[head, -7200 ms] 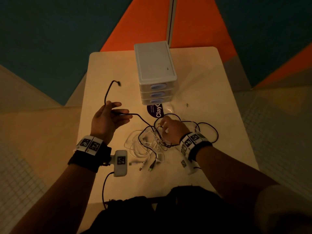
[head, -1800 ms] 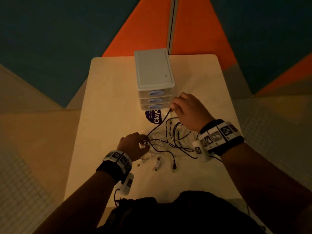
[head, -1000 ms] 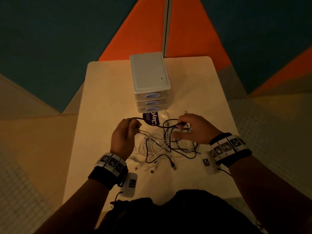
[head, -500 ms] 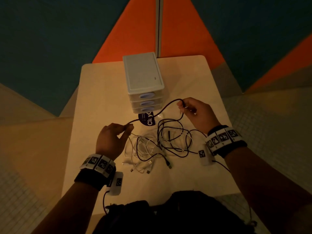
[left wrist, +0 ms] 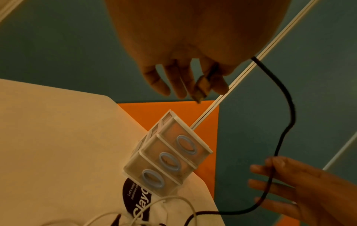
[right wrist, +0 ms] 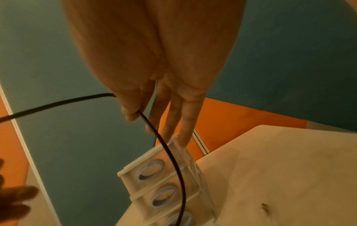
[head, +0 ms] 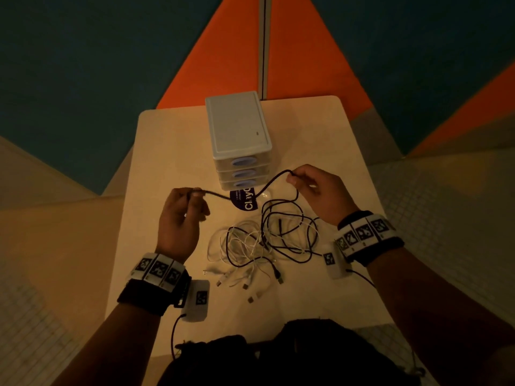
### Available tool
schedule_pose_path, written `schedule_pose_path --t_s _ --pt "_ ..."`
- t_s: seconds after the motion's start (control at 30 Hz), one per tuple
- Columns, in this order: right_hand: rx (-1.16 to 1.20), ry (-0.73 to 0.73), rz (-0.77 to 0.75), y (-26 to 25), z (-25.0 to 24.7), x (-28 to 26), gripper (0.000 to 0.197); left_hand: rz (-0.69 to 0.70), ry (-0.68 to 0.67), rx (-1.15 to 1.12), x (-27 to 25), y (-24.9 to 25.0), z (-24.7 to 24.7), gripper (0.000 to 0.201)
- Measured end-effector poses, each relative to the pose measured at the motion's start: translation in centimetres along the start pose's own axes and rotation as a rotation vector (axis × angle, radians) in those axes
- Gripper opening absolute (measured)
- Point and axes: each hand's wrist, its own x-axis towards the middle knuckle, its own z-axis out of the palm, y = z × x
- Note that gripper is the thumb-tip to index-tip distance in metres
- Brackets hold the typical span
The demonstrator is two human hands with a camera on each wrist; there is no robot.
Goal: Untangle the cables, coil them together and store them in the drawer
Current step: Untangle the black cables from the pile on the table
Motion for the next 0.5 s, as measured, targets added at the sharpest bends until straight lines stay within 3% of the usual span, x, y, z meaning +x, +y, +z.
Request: schedule_pose_path --t_s 0.07,0.13,0.2,0.27,0.4,0.5 --pt "0.158 -0.064 0.04 -1.5 0.2 0.0 0.014 -0.051 -0.073 0.043 0.0 0.4 0.5 0.026" --pt "0.253 -0.092 0.026 -3.3 0.5 0.1 0.012 -0.083 -0.22 0.158 0.0 0.5 1.5 0.005" --pt "0.301 -0.11 -0.03 -5.2 0.8 0.4 0.012 -0.078 -0.368 0.273 0.2 0.3 3.0 0.03" --pt "0.352 -0.164 -0.062 -6.8 1.3 0.7 0.012 -0.11 -0.421 0.341 0.4 0.6 4.8 0.046" --pt "0.407 -0.304 -0.063 -8.5 2.5 0.8 0.016 -0.105 -0.504 0.463 0.6 0.6 7.6 0.028" --pt "0.365 -0.261 -0.076 -7.7 3.1 0.6 0.025 -0.123 -0.524 0.443 0.9 -0.3 7.6 0.037"
